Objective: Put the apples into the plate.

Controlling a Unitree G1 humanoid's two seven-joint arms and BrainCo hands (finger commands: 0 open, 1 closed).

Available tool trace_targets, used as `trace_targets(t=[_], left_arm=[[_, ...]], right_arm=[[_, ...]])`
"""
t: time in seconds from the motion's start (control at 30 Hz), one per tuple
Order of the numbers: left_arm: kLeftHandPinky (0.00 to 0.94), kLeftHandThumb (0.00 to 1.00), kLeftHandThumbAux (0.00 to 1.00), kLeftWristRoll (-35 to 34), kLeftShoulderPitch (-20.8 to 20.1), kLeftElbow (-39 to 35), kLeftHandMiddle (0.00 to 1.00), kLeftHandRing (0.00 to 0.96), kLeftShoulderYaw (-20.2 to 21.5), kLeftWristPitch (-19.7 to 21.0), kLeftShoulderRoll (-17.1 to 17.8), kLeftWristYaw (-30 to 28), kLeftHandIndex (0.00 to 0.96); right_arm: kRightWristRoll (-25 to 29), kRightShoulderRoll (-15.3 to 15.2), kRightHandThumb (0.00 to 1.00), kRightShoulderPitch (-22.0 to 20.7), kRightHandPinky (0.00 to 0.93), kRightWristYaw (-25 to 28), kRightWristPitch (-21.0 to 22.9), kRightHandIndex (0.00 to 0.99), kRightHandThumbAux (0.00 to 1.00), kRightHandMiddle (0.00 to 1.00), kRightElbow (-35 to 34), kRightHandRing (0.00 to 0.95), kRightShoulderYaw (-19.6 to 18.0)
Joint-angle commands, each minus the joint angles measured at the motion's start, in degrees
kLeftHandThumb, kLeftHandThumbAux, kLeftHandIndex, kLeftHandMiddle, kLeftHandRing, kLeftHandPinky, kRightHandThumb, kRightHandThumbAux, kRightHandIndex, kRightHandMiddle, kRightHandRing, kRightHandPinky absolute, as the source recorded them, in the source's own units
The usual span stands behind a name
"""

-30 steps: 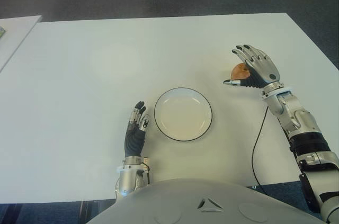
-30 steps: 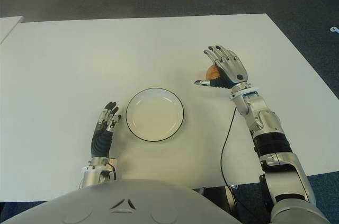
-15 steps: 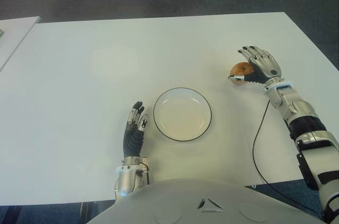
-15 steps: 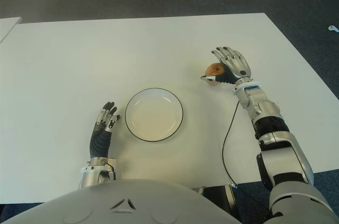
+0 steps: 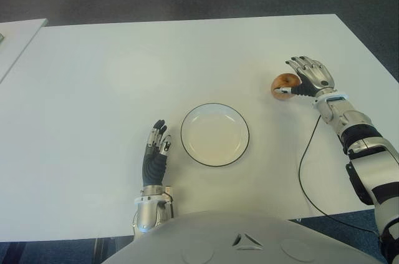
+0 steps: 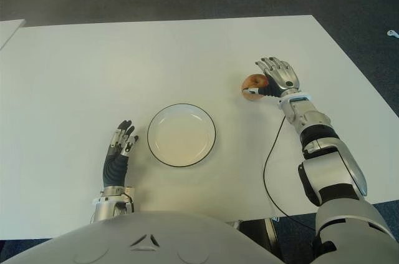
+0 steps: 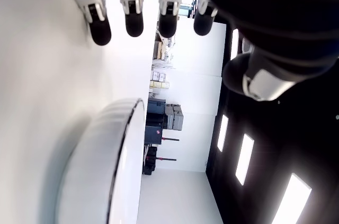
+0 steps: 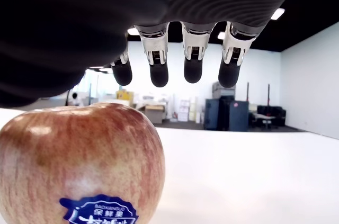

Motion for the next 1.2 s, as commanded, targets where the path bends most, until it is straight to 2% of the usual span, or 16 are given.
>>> trace_targets(t=[0.03, 0.57, 1.2], left_arm=[[0.092, 0.096, 0.45, 0.8, 0.5, 0.8, 0.071, 0.064, 0.1, 0.7, -0.3, 0.1, 0.077], [0.072, 0.093, 0.445, -0.3, 0.9, 0.4, 0.065, 0.053, -0.1, 0.5, -0.6, -0.6, 0.07], [0.084, 0.12, 0.44, -0.5, 0.8, 0.3, 0.07, 0.062, -0.5, -0.2, -0.9, -0.6, 0.073]], right_arm=[[1.1, 0.6, 0.261, -1.7, 0.0, -0.1, 0.8, 0.0, 0.242, 0.0, 2.9, 0.0, 1.5], [4.3, 2.3, 0.262, -2.9, 0.0, 1.1, 1.5, 0.0, 0.263, 0.0, 8.4, 0.0, 3.1], [6.8, 4.4, 0.271, -1.7, 0.0, 2.5, -0.4, 0.0, 0.265, 0.0, 9.0, 0.0, 5.2]])
